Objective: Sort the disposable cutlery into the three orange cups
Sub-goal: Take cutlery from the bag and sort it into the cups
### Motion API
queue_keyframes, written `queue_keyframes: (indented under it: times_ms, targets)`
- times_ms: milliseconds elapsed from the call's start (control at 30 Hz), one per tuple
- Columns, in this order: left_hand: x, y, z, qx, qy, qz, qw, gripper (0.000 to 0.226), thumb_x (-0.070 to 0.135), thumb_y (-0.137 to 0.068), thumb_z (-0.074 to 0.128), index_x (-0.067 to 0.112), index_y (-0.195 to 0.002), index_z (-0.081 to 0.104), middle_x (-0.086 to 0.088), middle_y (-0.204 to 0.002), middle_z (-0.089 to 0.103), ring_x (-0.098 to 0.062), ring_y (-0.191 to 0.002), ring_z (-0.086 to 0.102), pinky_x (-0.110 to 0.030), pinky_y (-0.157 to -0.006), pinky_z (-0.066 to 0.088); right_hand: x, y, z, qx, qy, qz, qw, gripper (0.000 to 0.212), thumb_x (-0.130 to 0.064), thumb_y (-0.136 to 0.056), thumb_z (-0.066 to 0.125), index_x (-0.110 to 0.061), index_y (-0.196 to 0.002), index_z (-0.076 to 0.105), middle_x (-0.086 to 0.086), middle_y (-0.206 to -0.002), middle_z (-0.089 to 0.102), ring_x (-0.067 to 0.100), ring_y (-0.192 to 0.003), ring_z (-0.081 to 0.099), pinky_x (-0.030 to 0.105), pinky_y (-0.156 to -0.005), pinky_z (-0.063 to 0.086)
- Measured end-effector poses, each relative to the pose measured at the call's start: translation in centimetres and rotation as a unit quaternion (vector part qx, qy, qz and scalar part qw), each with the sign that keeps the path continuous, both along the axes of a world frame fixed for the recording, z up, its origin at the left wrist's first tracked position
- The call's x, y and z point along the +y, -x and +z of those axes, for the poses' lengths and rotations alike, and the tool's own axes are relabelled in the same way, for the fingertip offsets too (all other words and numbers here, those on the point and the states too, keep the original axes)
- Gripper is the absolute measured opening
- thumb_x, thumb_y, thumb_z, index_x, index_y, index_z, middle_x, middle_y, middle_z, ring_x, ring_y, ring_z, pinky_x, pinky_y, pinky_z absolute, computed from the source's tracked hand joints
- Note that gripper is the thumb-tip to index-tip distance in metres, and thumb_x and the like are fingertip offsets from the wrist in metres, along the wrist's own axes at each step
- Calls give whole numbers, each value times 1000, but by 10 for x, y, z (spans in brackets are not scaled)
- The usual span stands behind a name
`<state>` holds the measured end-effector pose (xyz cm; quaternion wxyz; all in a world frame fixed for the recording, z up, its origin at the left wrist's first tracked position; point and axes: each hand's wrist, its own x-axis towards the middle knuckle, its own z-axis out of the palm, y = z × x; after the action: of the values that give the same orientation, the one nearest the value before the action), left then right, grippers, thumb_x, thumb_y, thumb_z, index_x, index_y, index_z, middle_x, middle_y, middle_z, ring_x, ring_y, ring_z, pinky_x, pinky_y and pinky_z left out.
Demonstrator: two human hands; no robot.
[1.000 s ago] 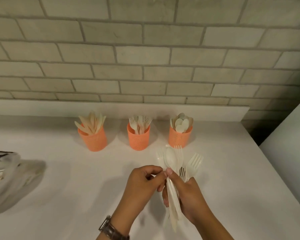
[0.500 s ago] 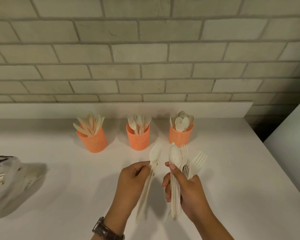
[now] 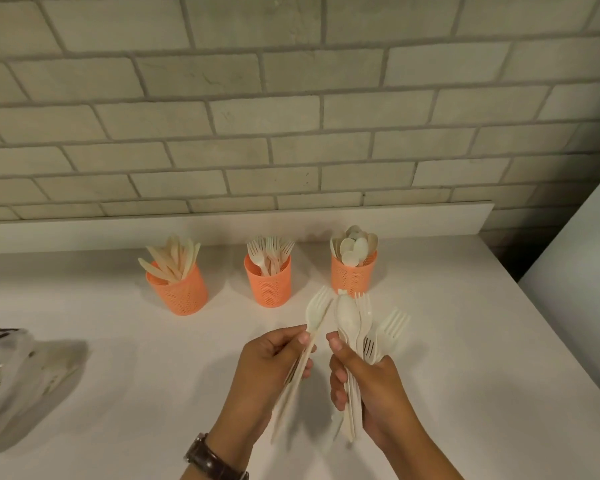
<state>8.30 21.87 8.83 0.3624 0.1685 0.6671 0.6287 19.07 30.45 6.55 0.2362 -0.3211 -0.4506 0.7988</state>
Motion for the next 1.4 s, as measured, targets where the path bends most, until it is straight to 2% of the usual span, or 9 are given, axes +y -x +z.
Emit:
queue_keyframes:
  times_ms: [333,400,500,800,967,1033,1133,1267,1400]
  targets:
    - [15,10,0,13,6,1,1000,5,11,-89,57,11,-89,62,-8,-82,75,-18,-78,71,-25,-72,55,13,-2,-10,0,31,-63,998,18,-11,-77,70,-2,-68,57,8,-43,43,18,-32,40,23,-36,37]
    - [26,42,2,95,9,43,995,6,14,-87,60,12,-89,65,-2,-88,72,-8,-78,64,-19,-77,48,22,-4,-11,4,34,-84,996,17,-9,-78,69,-3,-70,55,8,-42,42,18,-31,39,23,-35,36]
    - [46,94,15,180,-14,128,975,13,15,-86,64,7,-95,68,2,-75,64,3,-60,55,-9,-62,44,34,-5,-12,6,24,-98,995,17,-10,-81,67,-5,-71,54,7,-43,42,17,-32,39,24,-36,36]
    - [96,161,-16,232,17,219,947,7,34,-74,71,29,-80,71,3,-88,71,-18,-91,67,-30,-82,52,41,-6,-12,16,31,-92,995,19,-14,-80,66,-6,-69,53,5,-47,42,17,-34,39,25,-36,36]
    - [91,146,-40,180,94,217,955,50,25,-72,78,11,-117,59,-4,-118,60,-19,-100,58,-26,-86,44,39,-6,-11,13,32,-96,995,23,-12,-82,66,-6,-65,52,6,-47,41,18,-33,39,27,-36,36]
    - [79,127,-37,209,92,233,945,49,23,-76,74,9,-118,54,-2,-112,53,-17,-100,51,-27,-85,41,39,-5,-9,15,31,-96,995,22,-12,-83,65,-5,-66,52,6,-47,41,17,-34,39,26,-37,36]
    - [62,83,-29,208,49,118,970,9,16,-84,65,16,-91,60,5,-87,60,-2,-75,56,-16,-69,41,36,-4,-7,21,29,-90,995,17,-13,-82,66,-4,-72,54,6,-48,43,17,-35,40,25,-37,37]
    - [37,22,-19,168,35,-113,979,5,21,-80,70,22,-75,69,7,-71,66,-1,-61,53,-17,-66,43,31,-2,-5,14,16,-83,996,17,-16,-79,69,-4,-73,58,7,-49,47,18,-37,42,26,-39,38]
    - [25,0,-19,179,28,-132,975,11,30,-70,79,28,-75,69,8,-69,65,-3,-57,47,-15,-60,43,26,-1,-4,1,-10,-76,997,21,-19,-76,71,-3,-70,60,10,-48,48,20,-36,44,27,-41,41]
